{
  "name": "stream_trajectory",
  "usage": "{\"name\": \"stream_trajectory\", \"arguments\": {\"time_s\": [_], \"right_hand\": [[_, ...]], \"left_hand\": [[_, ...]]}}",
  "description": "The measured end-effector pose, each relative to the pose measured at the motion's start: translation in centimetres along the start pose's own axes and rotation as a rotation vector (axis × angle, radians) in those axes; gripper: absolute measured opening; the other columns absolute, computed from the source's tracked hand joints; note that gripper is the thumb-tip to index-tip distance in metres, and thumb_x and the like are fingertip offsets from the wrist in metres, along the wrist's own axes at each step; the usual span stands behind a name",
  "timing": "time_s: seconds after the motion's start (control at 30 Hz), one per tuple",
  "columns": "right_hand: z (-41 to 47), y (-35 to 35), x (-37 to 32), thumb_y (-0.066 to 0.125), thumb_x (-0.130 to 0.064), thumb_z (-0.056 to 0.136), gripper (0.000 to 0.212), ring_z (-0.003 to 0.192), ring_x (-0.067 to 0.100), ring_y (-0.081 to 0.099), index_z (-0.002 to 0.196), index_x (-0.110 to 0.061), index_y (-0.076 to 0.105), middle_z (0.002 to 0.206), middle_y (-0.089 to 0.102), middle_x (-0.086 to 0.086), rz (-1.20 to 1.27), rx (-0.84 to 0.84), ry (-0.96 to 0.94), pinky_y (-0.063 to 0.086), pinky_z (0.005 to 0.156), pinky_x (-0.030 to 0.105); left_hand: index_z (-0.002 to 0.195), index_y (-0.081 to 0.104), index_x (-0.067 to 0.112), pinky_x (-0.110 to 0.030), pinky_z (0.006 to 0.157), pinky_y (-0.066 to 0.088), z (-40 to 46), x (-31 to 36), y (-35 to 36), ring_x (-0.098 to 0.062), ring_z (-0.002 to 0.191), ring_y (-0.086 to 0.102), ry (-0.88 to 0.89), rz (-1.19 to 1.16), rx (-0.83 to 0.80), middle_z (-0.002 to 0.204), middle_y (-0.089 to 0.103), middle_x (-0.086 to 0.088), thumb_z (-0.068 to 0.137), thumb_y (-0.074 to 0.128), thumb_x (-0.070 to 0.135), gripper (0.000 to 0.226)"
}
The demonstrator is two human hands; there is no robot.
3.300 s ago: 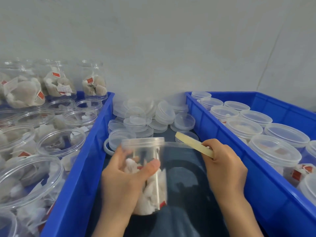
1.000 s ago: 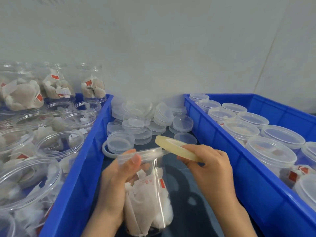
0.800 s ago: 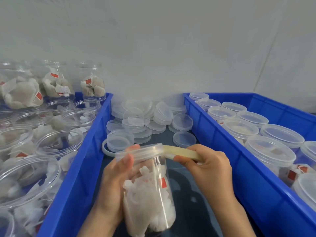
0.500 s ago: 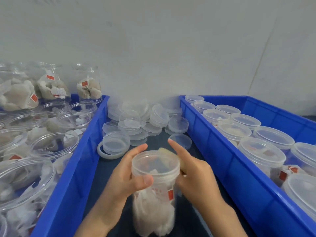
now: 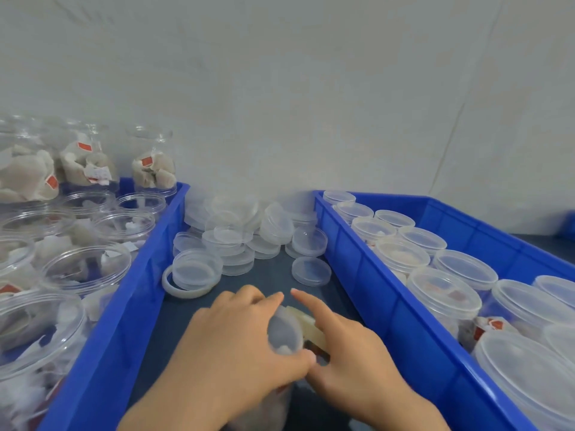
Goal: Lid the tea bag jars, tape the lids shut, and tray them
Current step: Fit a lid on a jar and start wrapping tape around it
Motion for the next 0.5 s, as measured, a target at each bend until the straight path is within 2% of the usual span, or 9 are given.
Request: {"name": "stream_trajectory", "arguments": {"time_s": [0.07, 0.13, 0.23, 0.33, 0.43, 0.5], "right_hand": [[-0.6, -0.4, 0.1, 0.039, -0.059, 0.07, 0.069, 0.083, -0.007, 0.051, 0.131, -0.065, 0.007, 0.083, 0.055, -0.027, 0.032, -0.055, -0.02, 0.038, 0.068, 0.012], [-1.2, -0.7, 0.2, 0.035, -0.063, 0.071, 0.061, 0.078, -0.015, 0.046, 0.127, -0.071, 0.011, 0.074, 0.051, -0.032, 0.039, -0.066, -0.028, 0.036, 0.065, 0.01], [-1.3, -0.9, 0.2, 0.037, -0.059, 0.088, 0.043, 0.087, -0.013, 0.047, 0.127, -0.069, 0.022, 0.081, 0.053, -0.03, 0.023, -0.008, -0.044, 0.039, 0.072, 0.011], [-0.7, -0.6, -0.4, 0.037, -0.053, 0.09, 0.038, 0.078, -0.006, 0.049, 0.123, -0.071, 0.028, 0.075, 0.052, -0.023, 0.062, 0.031, -0.046, 0.04, 0.071, 0.015], [0.2, 0.3, 0.1, 0.037, -0.049, 0.09, 0.037, 0.089, 0.004, 0.057, 0.122, -0.069, 0.033, 0.093, 0.065, -0.01, 0.091, 0.022, 0.019, 0.047, 0.079, 0.029], [0.9, 0.3, 0.8, 0.041, -0.047, 0.09, 0.034, 0.094, 0.001, 0.058, 0.12, -0.064, 0.042, 0.101, 0.068, -0.013, 0.142, 0.053, 0.069, 0.048, 0.083, 0.031]], "left_hand": [[0.143, 0.023, 0.043, -0.023, 0.097, 0.033, 0.1, -0.2, -0.3, 0.0, 0.124, 0.029, 0.042, 0.048, 0.003, 0.134, 0.032, 0.029, 0.073, 0.044, 0.068, 0.077], [0.144, 0.024, 0.039, -0.024, 0.1, 0.032, 0.3, -0.2, -0.1, -0.002, 0.128, 0.027, 0.072, 0.071, -0.028, 0.138, 0.032, 0.025, 0.078, 0.044, 0.058, 0.071], [0.137, 0.027, 0.04, -0.029, 0.102, 0.028, 0.3, 0.0, 0.5, -0.008, 0.125, 0.028, 0.095, 0.144, -0.046, 0.134, 0.033, 0.02, 0.079, 0.035, 0.056, 0.062], [0.122, 0.032, 0.04, -0.029, 0.091, 0.033, 0.2, -0.1, 0.4, -0.01, 0.113, 0.034, 0.078, 0.206, 0.049, 0.122, 0.037, 0.02, 0.072, 0.024, 0.065, 0.056], [0.117, 0.037, 0.038, -0.031, 0.091, 0.036, 0.4, -0.5, 0.7, -0.011, 0.11, 0.037, 0.028, 0.212, 0.102, 0.117, 0.041, 0.019, 0.069, 0.018, 0.073, 0.063], [0.117, 0.04, 0.035, -0.032, 0.09, 0.036, 0.7, -0.7, 0.9, -0.014, 0.11, 0.038, -0.02, 0.223, 0.135, 0.118, 0.044, 0.016, 0.076, 0.024, 0.068, 0.055]]}}
Point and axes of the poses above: each hand's wrist, its own z-axis towards the middle knuckle, its own y-axis out of the palm, x = y × z, the point moved 7 cm from there along z, towards the middle knuckle
